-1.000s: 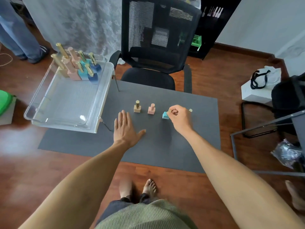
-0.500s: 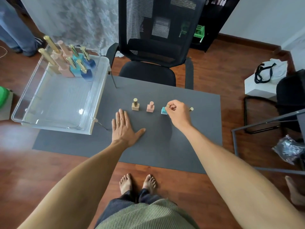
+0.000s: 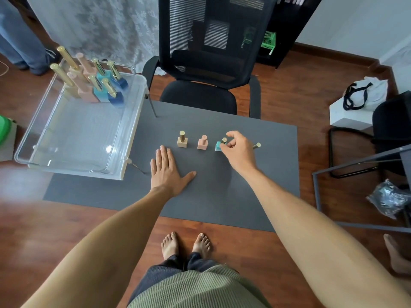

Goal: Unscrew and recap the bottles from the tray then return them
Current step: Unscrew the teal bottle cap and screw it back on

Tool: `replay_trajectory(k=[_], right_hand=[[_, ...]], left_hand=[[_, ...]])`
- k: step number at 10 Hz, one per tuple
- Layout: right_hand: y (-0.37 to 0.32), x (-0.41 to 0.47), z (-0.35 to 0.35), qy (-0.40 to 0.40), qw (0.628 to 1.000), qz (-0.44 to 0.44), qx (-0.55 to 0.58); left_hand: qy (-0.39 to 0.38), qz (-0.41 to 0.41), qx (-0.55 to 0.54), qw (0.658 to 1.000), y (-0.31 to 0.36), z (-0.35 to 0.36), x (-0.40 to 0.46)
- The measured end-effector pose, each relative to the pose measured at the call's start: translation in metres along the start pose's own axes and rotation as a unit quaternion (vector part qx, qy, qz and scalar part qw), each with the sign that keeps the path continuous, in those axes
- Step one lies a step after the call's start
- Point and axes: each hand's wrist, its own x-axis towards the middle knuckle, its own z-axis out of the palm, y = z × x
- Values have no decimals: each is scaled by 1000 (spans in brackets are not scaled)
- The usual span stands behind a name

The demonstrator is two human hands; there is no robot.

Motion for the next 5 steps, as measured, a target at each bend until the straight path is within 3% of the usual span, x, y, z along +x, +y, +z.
replay_trajectory(k=[2,5], right_hand=[[13,-29,5,53,998,19,25],[51,-64,14,131,974,157,101]], left_hand=[[-4,-1,4,1000,-1,0,1],[-5,3,15,1000,-2,1,2]])
